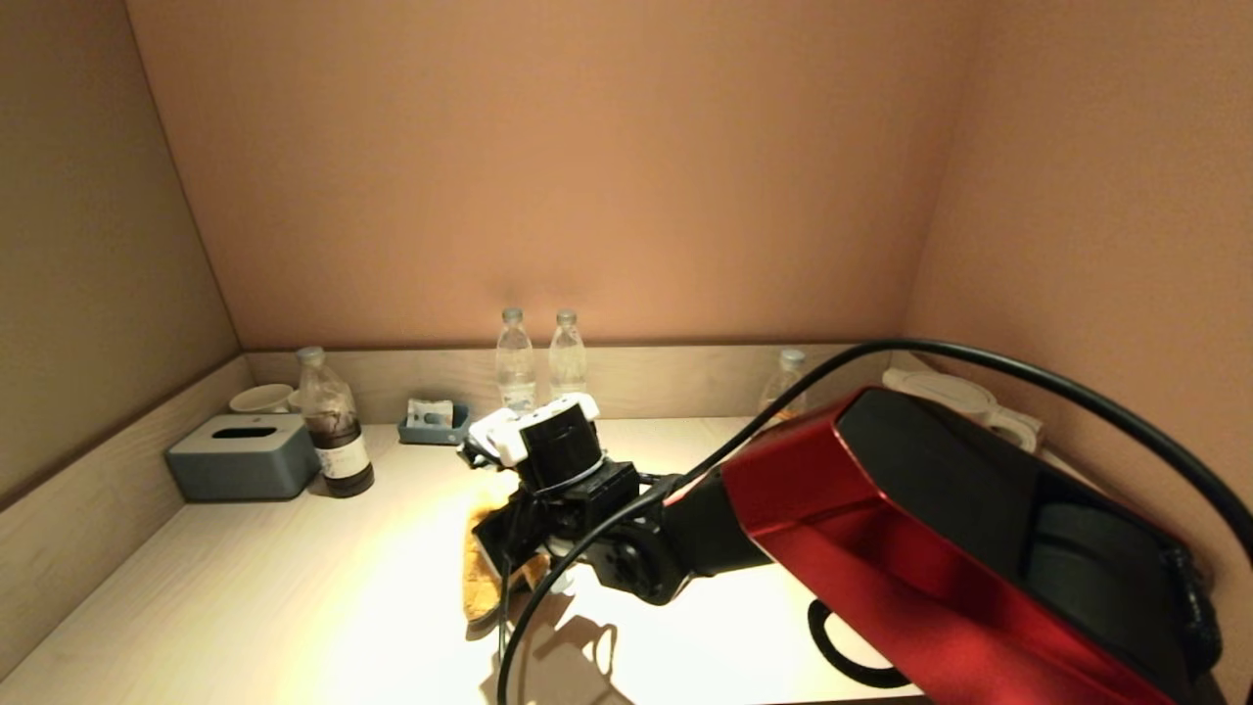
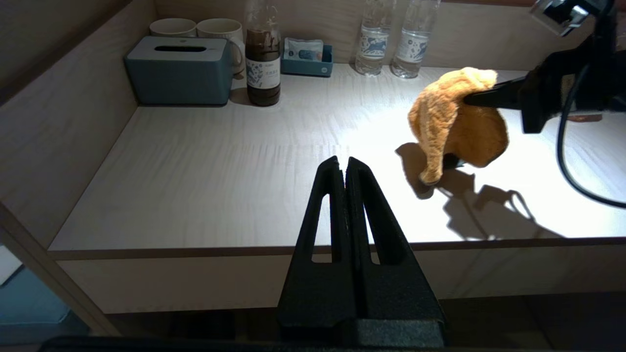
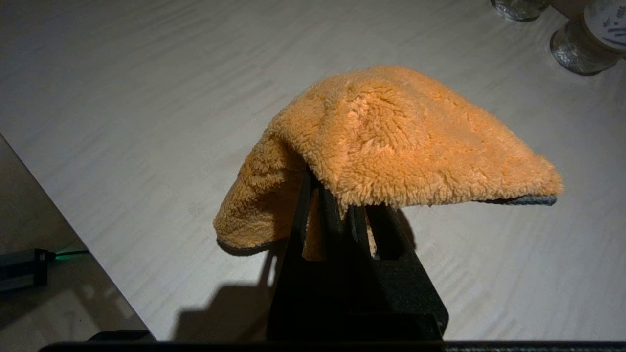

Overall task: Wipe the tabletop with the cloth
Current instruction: Place the tablecloth

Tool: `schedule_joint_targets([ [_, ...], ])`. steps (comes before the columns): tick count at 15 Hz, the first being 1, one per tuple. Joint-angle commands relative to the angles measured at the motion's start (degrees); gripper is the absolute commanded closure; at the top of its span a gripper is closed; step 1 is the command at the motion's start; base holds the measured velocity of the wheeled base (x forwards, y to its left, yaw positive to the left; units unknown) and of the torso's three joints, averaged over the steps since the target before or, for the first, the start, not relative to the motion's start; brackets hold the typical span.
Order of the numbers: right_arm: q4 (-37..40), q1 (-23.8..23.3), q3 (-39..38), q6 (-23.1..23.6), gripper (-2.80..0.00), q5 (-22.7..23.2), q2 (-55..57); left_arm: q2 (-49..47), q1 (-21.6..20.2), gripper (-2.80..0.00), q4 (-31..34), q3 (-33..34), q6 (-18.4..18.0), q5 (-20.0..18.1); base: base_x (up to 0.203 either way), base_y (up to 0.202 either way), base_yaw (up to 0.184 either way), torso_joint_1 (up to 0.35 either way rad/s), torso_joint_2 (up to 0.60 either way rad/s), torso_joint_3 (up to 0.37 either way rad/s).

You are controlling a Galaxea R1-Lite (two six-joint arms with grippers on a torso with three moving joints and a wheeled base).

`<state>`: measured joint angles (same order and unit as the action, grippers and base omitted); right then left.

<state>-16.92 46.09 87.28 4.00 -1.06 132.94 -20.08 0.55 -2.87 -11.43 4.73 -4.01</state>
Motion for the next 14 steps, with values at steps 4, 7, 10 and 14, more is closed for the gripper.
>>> schedule_joint_targets([
  [4,7.50,3.21,12.19,0.17,0.00,-4.71,7.50,-15.95,0.06,0.00,-7.45,-1.86,3.78,-0.03,0.000,0.000,0.000,0.000,0.00,0.000],
  [7,7.60,3.48,11.15,-0.31,0.00,-8.52,8.13,-25.29,0.06,0.00,-12.49,-3.06,6.92,-0.57,0.000,0.000,0.000,0.000,0.00,0.000],
  [10,7.31,3.36,8.09,-0.64,0.00,-8.55,6.46,-33.34,0.01,0.00,-16.02,-4.33,10.58,-2.52,0.000,0.000,0.000,0.000,0.00,0.000],
  [14,7.16,3.22,6.23,-1.19,0.00,-8.60,6.55,-44.73,-0.02,0.00,-23.24,-5.04,12.84,-3.76,0.000,0.000,0.000,0.000,0.00,0.000],
])
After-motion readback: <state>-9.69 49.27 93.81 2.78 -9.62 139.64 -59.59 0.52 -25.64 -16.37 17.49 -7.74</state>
